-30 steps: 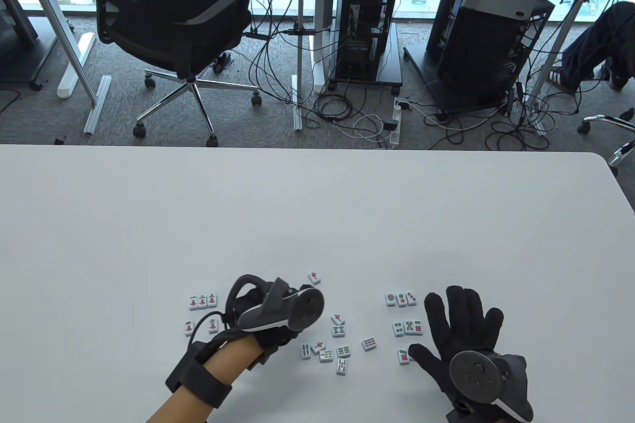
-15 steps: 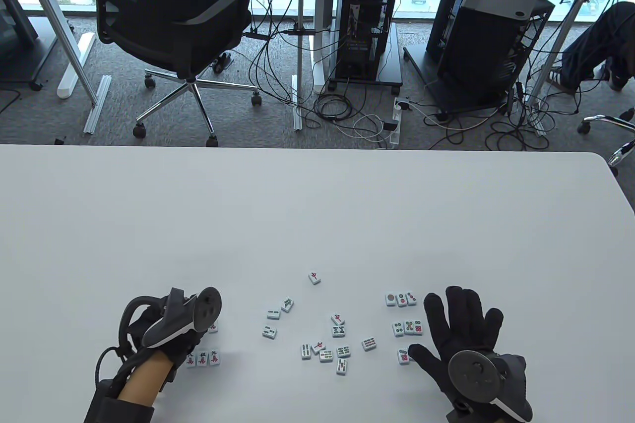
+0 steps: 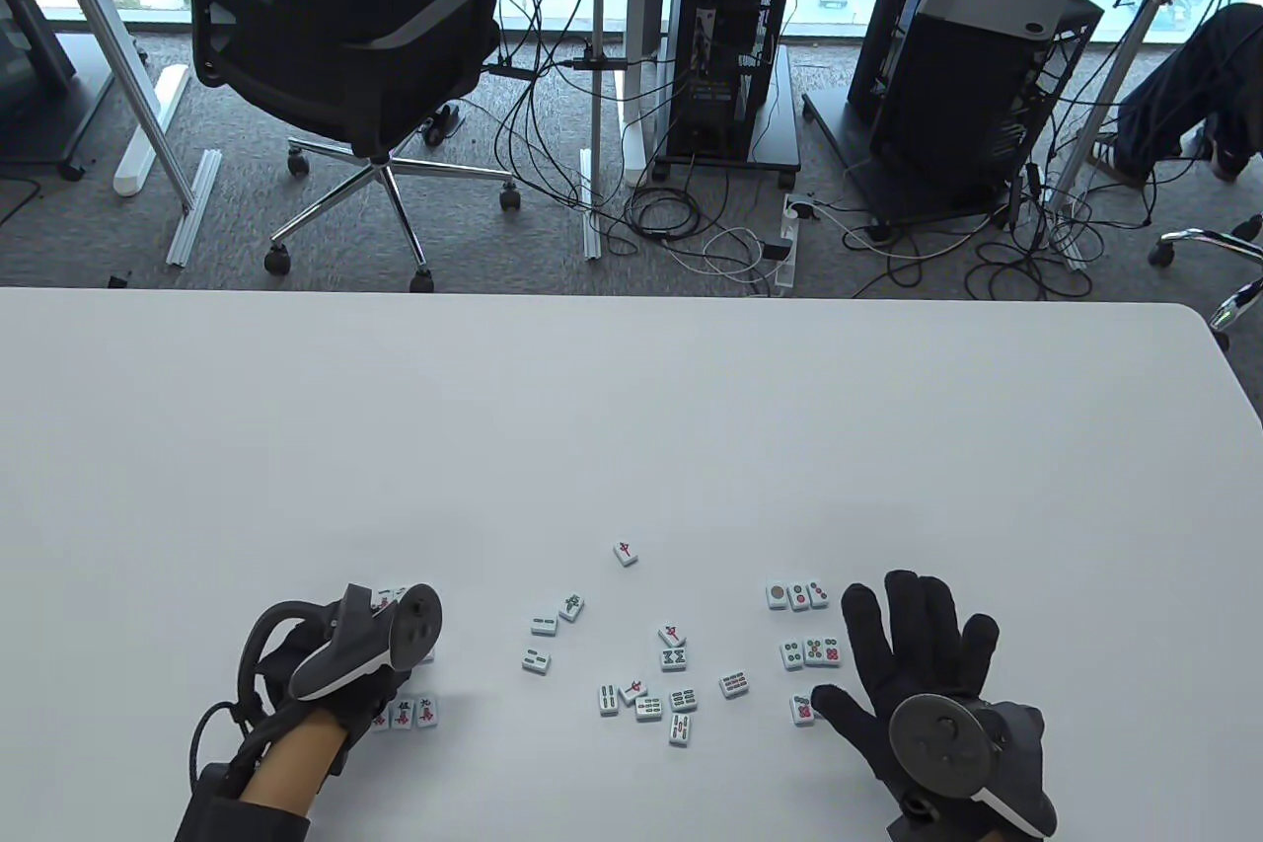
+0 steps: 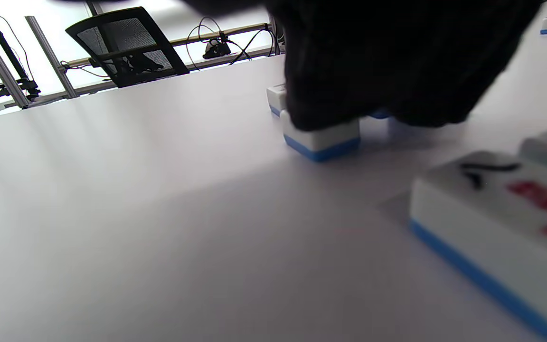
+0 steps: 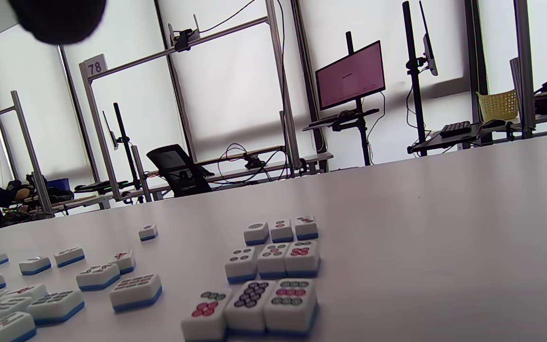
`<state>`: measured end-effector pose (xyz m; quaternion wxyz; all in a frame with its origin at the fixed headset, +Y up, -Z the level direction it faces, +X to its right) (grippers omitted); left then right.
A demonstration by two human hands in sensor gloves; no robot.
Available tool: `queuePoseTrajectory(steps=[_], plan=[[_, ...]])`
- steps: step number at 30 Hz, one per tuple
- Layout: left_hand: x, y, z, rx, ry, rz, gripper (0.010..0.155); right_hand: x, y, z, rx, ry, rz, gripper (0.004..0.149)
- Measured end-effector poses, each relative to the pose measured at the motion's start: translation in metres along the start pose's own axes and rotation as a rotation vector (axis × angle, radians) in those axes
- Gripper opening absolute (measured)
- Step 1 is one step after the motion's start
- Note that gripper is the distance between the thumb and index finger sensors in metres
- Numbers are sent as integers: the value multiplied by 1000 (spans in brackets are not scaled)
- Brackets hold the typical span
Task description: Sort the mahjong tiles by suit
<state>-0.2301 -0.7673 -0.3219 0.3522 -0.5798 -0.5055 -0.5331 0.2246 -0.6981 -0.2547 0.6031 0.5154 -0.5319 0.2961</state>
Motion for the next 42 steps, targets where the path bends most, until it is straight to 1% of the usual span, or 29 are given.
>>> queuePoseTrajectory(steps=[4,8,10,12,15,18,21,24,25,27,29,31,33,35,38,42], plan=[[-1,2,-5,-26,-4,-2,59,0,3,1,-1,4,-14,83],[4,2,-5,-40,25,-5,60,-1,3,4,6,16,-10,83],[9,-1,-2,-34,38,1,64,-1,2,4,6,20,-3,83],[17,-6,7,-28,77,11,66,-1,2,4,10,22,2,84],[38,-20,32,1,161,46,68,-1,1,3,13,22,11,83],[64,-42,63,82,304,98,72,-1,0,3,19,21,20,83],[88,-67,88,169,424,142,77,-1,-1,3,20,21,25,83],[108,-88,105,260,534,160,81,-1,-2,3,27,23,29,84],[113,-91,108,293,555,152,82,-1,-2,3,28,24,29,84],[120,-95,108,362,577,119,85,-1,-2,4,32,29,32,84],[122,-93,102,404,581,79,88,-1,-1,5,35,32,31,84],[119,-90,91,423,559,44,90,-2,-1,5,40,34,29,84],[110,-88,75,418,495,38,92,-2,0,6,48,38,30,84],[103,-86,65,415,475,24,93,-2,1,6,49,47,23,85],[96,-84,57,399,450,26,93,-2,2,8,61,50,22,86],[94,-84,51,380,463,40,93,-3,1,12,70,72,19,87]])
Point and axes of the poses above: the tracker on the back of each hand, its own y axis roughly to the thumb side, its own x axis roughly from the fingertips to the wrist, z = x × y, the point moved 4 cm from there along -x, roughly from the wrist to the fingertips, and after that the axes turned 3 degrees about -x, right-handed, at the moved point
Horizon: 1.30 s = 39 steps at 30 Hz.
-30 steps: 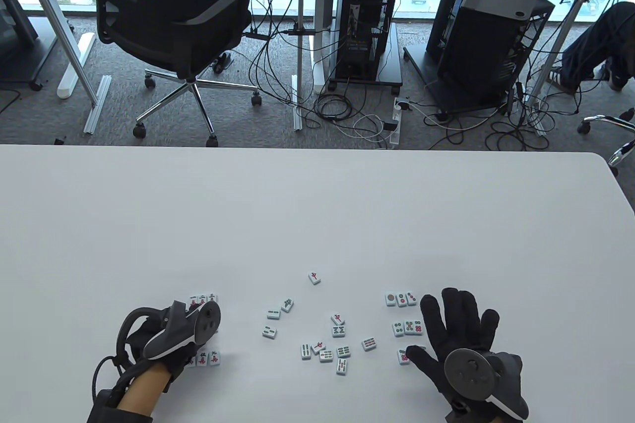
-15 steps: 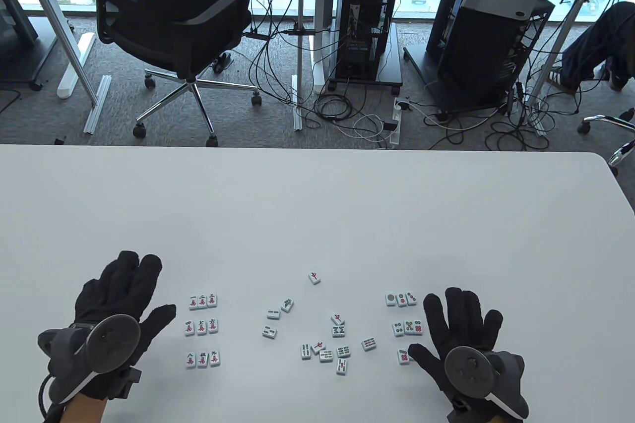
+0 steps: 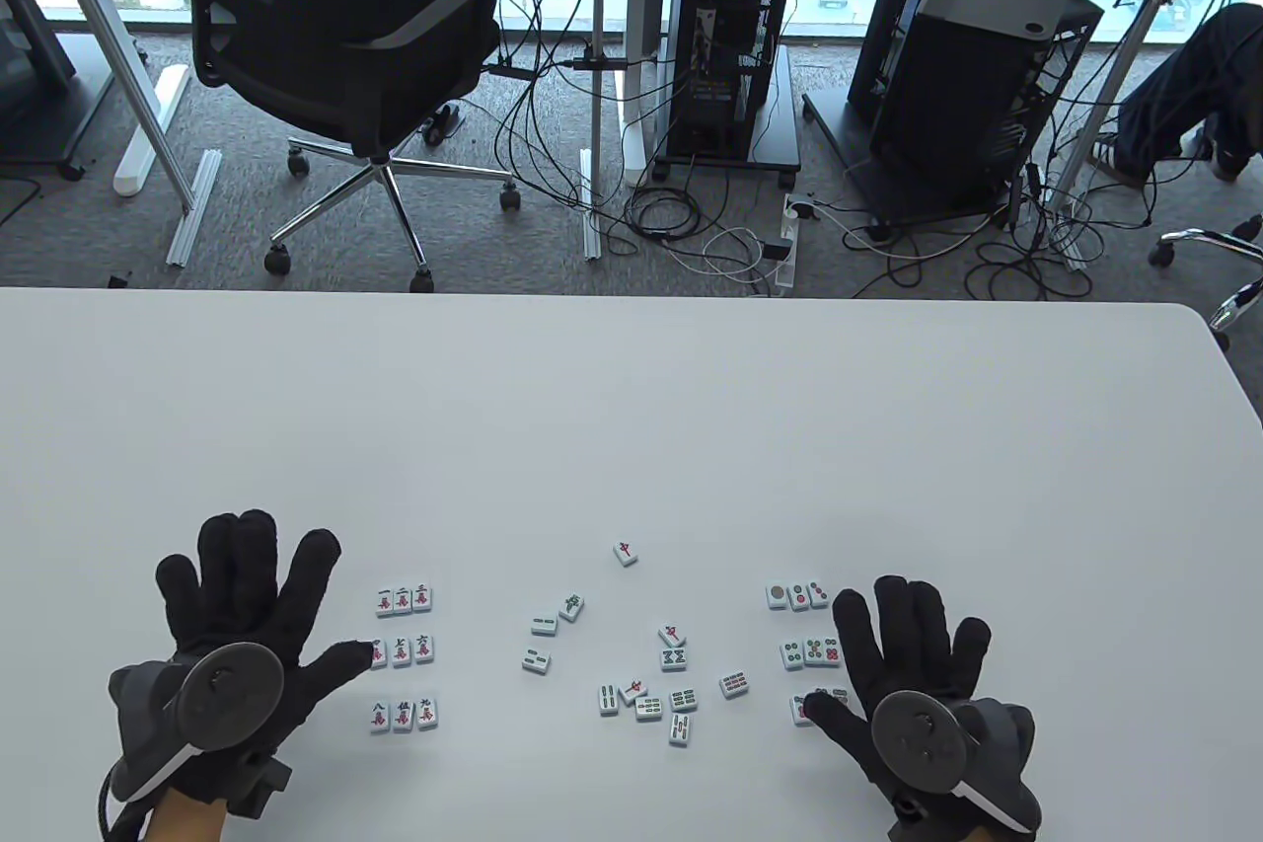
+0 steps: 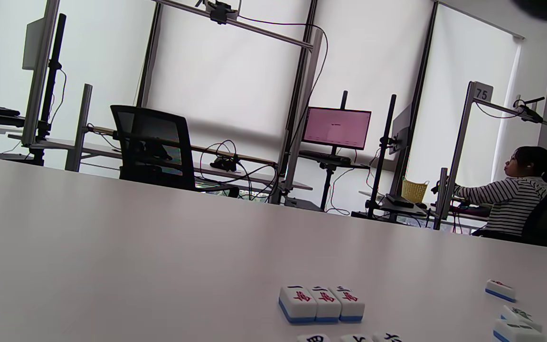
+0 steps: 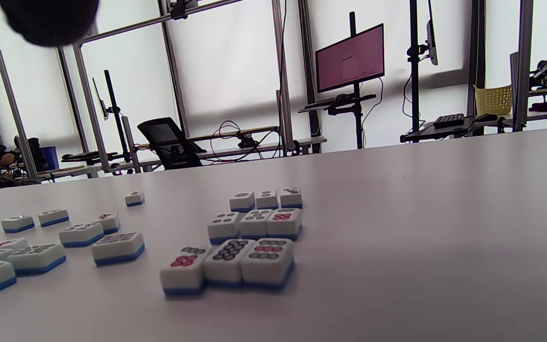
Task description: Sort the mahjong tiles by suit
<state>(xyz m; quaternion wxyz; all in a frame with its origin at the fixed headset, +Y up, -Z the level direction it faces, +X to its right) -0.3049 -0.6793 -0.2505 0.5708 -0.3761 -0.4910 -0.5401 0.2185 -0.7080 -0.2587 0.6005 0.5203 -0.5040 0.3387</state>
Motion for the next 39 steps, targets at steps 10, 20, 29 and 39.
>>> queuePoseTrajectory(steps=[10,20,29,39], plan=[[5,-5,-5,30,24,-13,91,-10,10,4,28,12,-10,92],[7,-7,2,85,59,-15,90,-93,98,-17,90,-2,-135,96],[7,-8,3,98,69,-15,89,-166,188,79,242,199,-232,67],[5,-13,-7,100,23,0,87,-185,206,118,430,186,-213,54]])
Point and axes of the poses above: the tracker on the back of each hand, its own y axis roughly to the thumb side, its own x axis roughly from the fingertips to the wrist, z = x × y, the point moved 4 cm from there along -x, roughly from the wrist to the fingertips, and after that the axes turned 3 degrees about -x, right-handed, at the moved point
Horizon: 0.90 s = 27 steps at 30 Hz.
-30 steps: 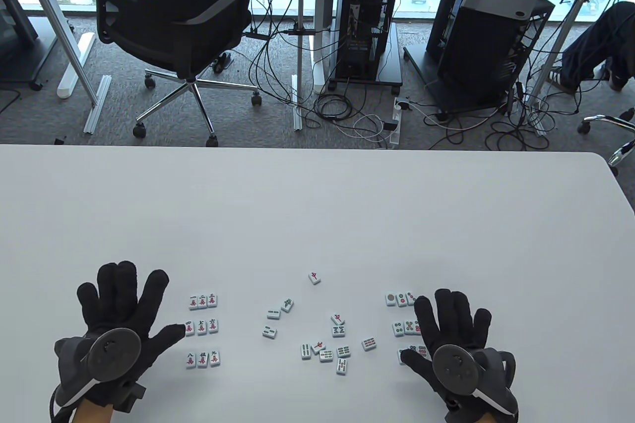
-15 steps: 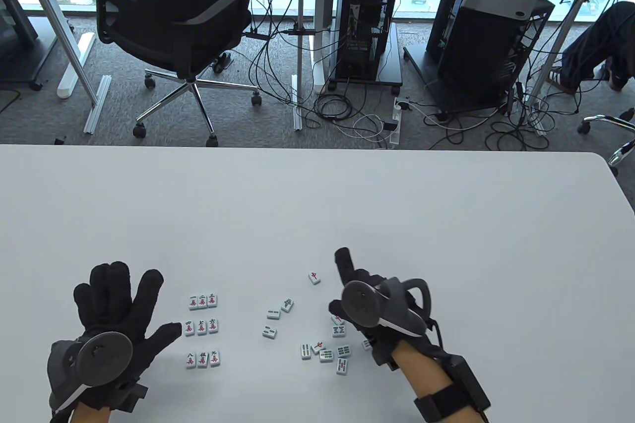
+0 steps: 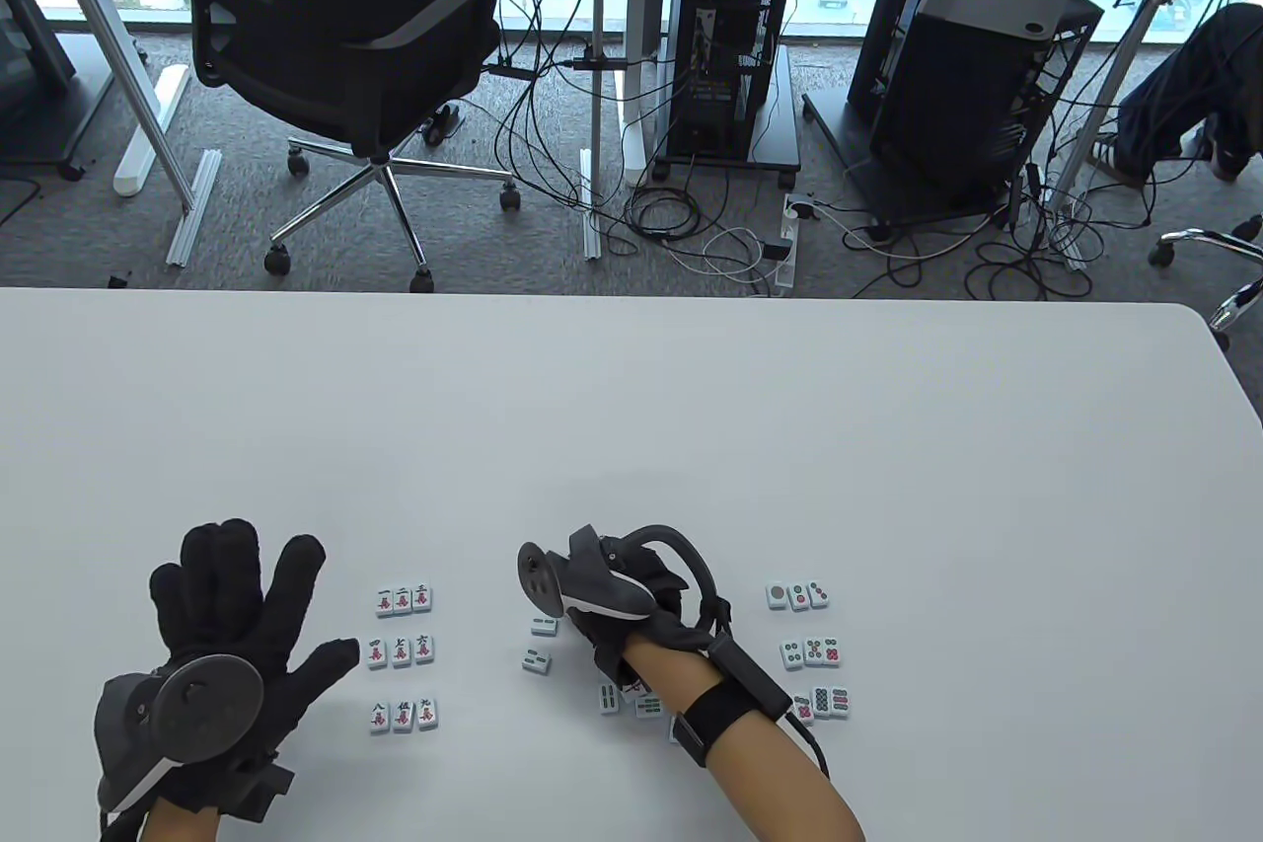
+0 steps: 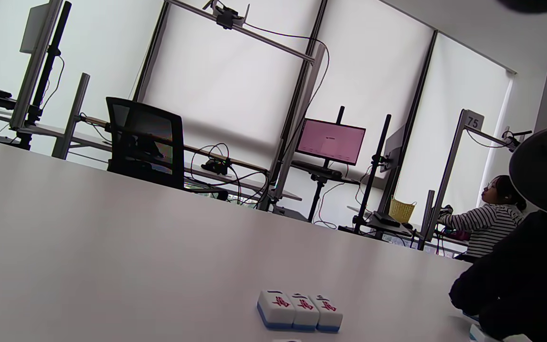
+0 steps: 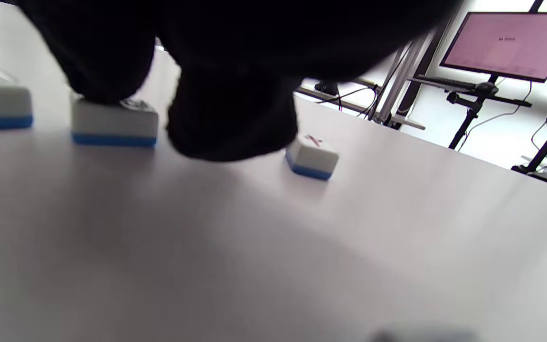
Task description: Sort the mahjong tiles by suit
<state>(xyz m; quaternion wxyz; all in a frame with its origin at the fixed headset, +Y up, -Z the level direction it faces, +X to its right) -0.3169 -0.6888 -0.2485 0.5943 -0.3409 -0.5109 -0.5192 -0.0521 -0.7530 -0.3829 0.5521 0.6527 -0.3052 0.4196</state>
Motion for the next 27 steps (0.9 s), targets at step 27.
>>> queuePoseTrajectory(steps=[27], plan=[[2,2,-9,-1,-63,-24,86,2,-11,9,-148,26,-69,57]])
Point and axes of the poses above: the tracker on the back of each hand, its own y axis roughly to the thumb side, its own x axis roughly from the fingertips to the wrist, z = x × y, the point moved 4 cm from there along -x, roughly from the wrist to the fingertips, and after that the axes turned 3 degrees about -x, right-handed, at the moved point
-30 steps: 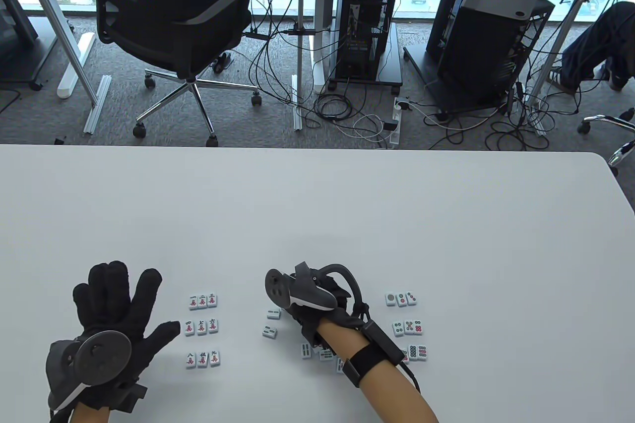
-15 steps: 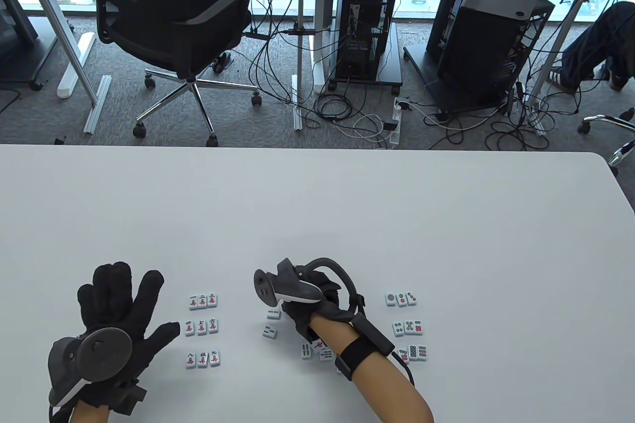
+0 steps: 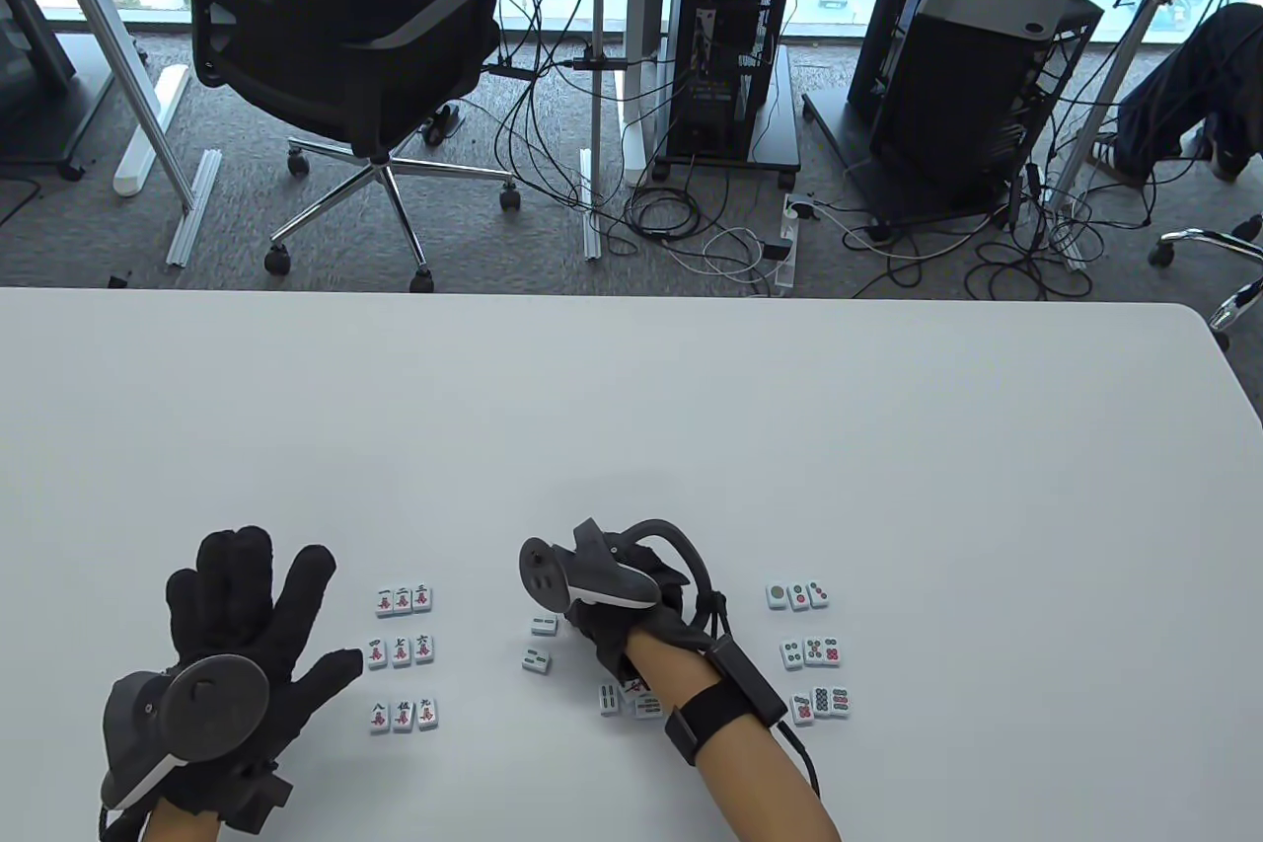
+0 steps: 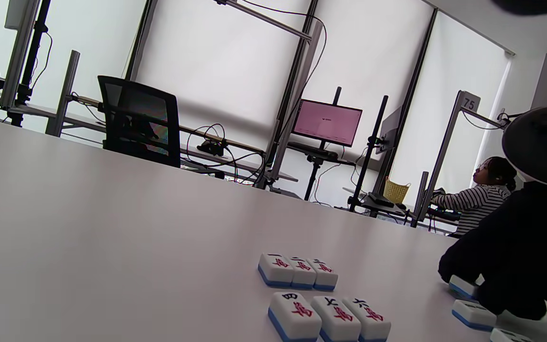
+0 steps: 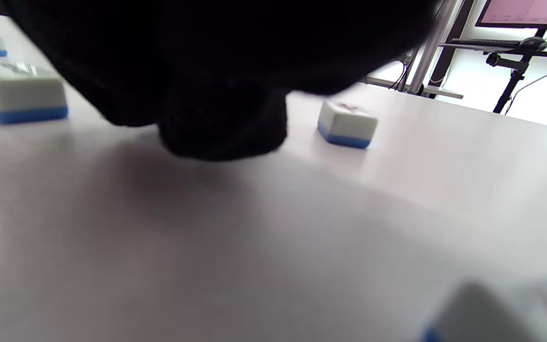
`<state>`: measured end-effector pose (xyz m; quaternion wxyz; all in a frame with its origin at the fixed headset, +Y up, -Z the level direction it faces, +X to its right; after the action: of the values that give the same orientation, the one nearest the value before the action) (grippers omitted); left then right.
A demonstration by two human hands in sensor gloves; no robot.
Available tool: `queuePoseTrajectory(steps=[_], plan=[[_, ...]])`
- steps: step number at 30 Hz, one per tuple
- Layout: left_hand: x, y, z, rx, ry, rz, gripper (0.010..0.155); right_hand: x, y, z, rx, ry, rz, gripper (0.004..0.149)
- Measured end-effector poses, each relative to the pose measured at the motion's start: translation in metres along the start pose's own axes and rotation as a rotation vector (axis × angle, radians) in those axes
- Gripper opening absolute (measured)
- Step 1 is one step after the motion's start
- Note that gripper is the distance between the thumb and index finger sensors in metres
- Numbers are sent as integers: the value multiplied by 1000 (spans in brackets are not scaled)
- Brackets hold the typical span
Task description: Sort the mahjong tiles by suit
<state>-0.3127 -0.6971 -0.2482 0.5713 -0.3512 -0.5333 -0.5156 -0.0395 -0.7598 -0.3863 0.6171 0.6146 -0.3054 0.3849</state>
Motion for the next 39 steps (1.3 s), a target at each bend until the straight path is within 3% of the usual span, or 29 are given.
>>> queuePoseTrajectory(steps=[4,9,13,16,22,29,35,39], plan=[[0,-1,-3,0,-11,3,86,27,-36,-26,50,-107,-6,59],[-1,-1,-2,3,-7,6,86,71,-128,-44,87,-119,128,59],[-2,-2,-3,3,-10,17,86,108,-187,-30,146,-16,209,59],[-4,-4,-6,3,-24,27,86,136,-218,-2,114,117,255,59],[-6,-5,-13,-13,-50,35,85,165,-228,40,43,173,287,58],[-6,-5,-17,-12,-81,38,85,167,-227,44,58,217,324,59],[-5,-5,-14,0,-65,35,85,164,-216,22,70,208,341,64],[-5,-3,-13,4,-59,27,85,143,-183,-8,73,96,263,62]])
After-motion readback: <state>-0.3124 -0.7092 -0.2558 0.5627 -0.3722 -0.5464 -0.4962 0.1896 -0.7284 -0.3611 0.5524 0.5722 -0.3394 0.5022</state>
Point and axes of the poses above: the tracker on the back of each hand, its own y axis roughly to the thumb side, its own x axis roughly from the fingertips to the wrist, z = x × y, the point moved 4 cm from there along -x, roughly from the wrist to the fingertips, and after that the axes turned 3 degrees about -x, right-handed, at the moved point
